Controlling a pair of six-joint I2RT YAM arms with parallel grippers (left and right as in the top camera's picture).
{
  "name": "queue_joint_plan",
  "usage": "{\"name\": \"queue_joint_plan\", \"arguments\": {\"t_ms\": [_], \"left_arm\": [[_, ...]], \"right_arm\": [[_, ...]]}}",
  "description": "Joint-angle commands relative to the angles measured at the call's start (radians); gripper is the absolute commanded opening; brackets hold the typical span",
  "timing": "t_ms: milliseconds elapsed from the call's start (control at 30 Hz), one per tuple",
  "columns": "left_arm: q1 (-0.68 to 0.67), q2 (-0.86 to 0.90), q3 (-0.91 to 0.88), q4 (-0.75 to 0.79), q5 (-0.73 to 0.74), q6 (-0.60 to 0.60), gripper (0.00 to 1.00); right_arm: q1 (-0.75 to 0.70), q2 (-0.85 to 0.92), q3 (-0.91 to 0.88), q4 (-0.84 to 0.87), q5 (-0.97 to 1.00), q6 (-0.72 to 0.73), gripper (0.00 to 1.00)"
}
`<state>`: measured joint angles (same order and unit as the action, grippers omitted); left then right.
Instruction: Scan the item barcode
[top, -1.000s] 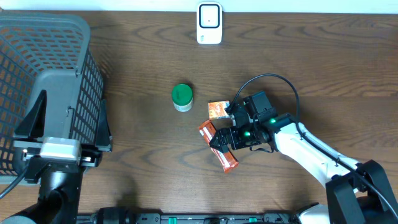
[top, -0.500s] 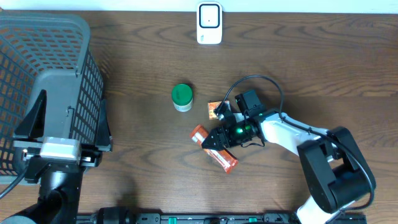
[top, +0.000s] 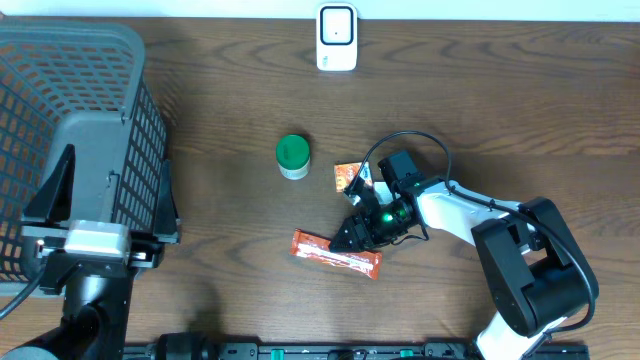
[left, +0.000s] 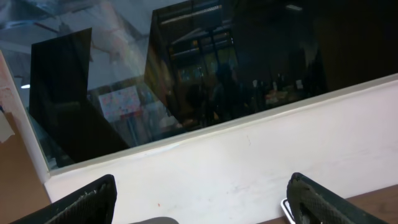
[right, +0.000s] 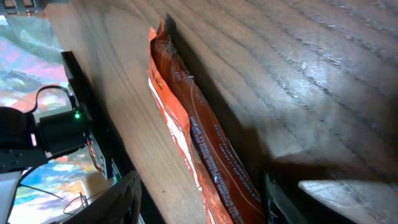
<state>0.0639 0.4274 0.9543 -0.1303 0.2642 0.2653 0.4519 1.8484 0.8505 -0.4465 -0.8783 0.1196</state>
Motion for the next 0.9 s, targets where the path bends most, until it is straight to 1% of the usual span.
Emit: {"name": "queue_joint_plan", "arguments": {"t_ms": [0, 33, 100, 233, 333, 400, 467, 500, 567, 667, 867], "left_arm": [[0.005, -0.006, 0.0, 0.005, 0.012, -0.005, 0.87], [0.005, -0.006, 0.0, 0.005, 0.013, -0.005, 0.87], [0.005, -0.006, 0.0, 0.005, 0.012, -0.005, 0.87], [0.005, -0.006, 0.0, 0.005, 0.012, -0.005, 0.87], [0.005, -0.006, 0.0, 0.005, 0.012, -0.005, 0.87], [0.005, -0.006, 0.0, 0.005, 0.012, -0.005, 0.87], [0.005, -0.006, 0.0, 0.005, 0.012, -0.005, 0.87], [0.005, -0.006, 0.0, 0.005, 0.012, -0.005, 0.87], [0.005, -0.006, 0.0, 0.005, 0.012, -0.005, 0.87], [0.005, -0.006, 0.0, 0.005, 0.012, -0.005, 0.87], [0.005, -0.006, 0.0, 0.005, 0.012, -0.005, 0.87]], "right_arm": [[-0.01, 0.048, -0.034, -0.013, 0.24, 0.071, 0.64], [-0.015, 0.048, -0.033, -0.019, 0.282, 0.107, 0.63], [-0.03, 0.048, -0.033, -0.038, 0.353, 0.162, 0.58], [-0.077, 0.048, -0.033, -0.055, 0.379, 0.182, 0.49], [-0.135, 0.042, -0.033, -0.081, 0.39, 0.195, 0.36], [-0.181, 0.035, -0.033, -0.111, 0.409, 0.194, 0.25], [-0.217, 0.034, -0.033, -0.145, 0.417, 0.188, 0.18], [-0.233, 0.035, -0.035, -0.175, 0.417, 0.183, 0.14], [-0.232, 0.035, -0.039, -0.206, 0.417, 0.172, 0.11], [-0.204, 0.035, -0.052, -0.235, 0.408, 0.17, 0.11], [-0.088, 0.035, -0.082, -0.249, 0.311, 0.172, 0.09]]}}
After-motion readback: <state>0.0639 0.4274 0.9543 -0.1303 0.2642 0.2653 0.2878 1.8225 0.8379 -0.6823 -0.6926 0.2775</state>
